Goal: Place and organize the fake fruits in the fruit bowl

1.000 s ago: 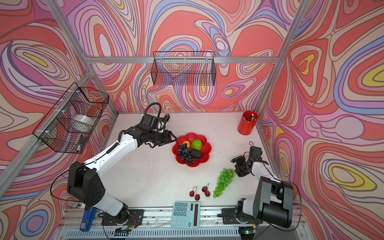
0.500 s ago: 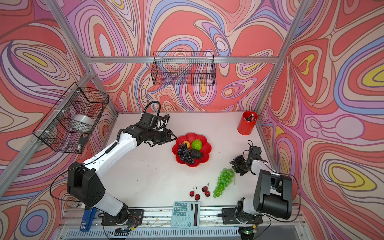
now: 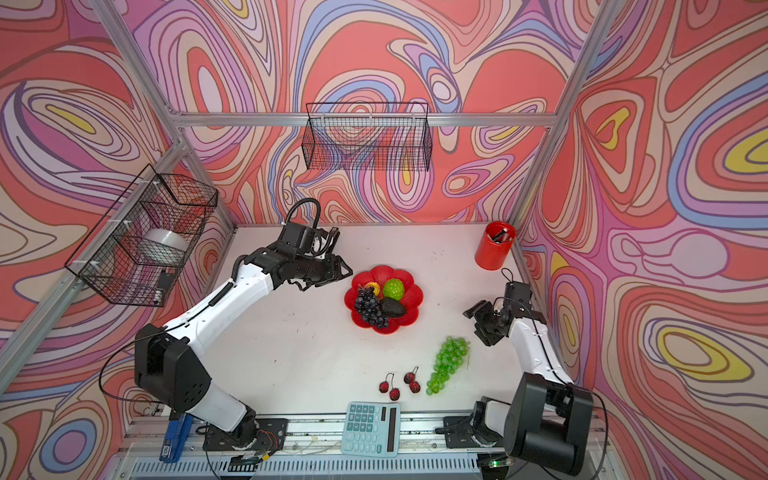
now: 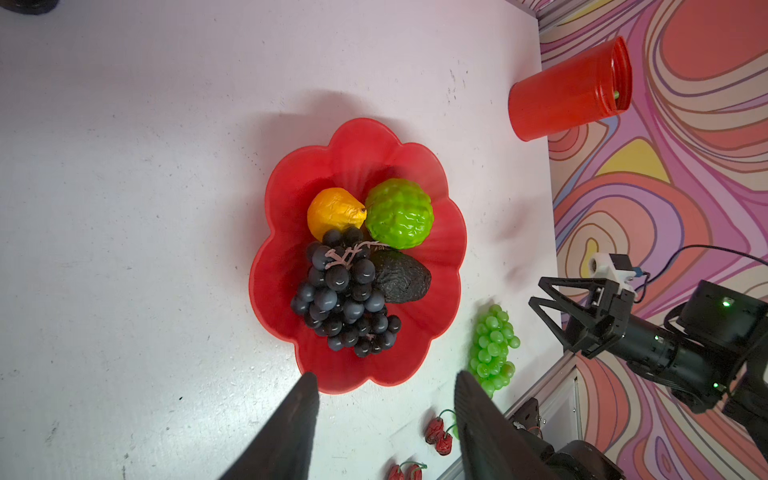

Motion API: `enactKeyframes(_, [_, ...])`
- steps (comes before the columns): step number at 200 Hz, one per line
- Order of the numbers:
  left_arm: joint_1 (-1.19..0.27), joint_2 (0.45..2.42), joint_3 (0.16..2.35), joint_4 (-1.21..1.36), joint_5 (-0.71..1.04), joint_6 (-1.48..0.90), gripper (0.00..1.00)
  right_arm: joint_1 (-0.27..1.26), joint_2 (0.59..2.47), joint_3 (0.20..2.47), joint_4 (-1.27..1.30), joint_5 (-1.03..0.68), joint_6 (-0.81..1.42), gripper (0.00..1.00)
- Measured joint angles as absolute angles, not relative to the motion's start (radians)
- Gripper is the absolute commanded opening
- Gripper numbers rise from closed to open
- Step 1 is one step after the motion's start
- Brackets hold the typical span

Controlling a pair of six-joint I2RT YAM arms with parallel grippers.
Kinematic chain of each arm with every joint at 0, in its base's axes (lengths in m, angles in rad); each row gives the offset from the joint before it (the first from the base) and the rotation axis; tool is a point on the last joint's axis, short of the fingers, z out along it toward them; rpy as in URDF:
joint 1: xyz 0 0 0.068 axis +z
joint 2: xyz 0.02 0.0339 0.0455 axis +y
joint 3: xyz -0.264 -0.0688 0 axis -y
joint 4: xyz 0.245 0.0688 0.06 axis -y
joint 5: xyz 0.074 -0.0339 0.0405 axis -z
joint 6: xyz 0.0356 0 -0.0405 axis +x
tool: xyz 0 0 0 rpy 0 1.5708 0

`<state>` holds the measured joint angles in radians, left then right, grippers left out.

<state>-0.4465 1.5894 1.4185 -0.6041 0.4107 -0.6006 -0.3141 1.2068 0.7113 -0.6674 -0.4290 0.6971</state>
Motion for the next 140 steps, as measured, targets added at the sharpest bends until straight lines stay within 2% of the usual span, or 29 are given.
enactKeyframes(20, [-0.447, 1.602, 1.427, -0.609, 0.412, -0.594, 0.56, -0.314, 1.152, 0.676, -0.707, -0.425, 0.725, 0.81])
enactKeyframes(73, [-0.447, 1.605, 1.422, -0.608, 0.423, -0.579, 0.57, -0.314, 0.962, 0.529, -0.784, -0.451, 0.869, 0.83])
enactKeyframes(140, [-0.447, 1.604, 1.382, -0.601, 0.435, -0.580, 0.57, -0.314, 0.961, 0.399, -0.703, -0.498, 1.011, 0.84])
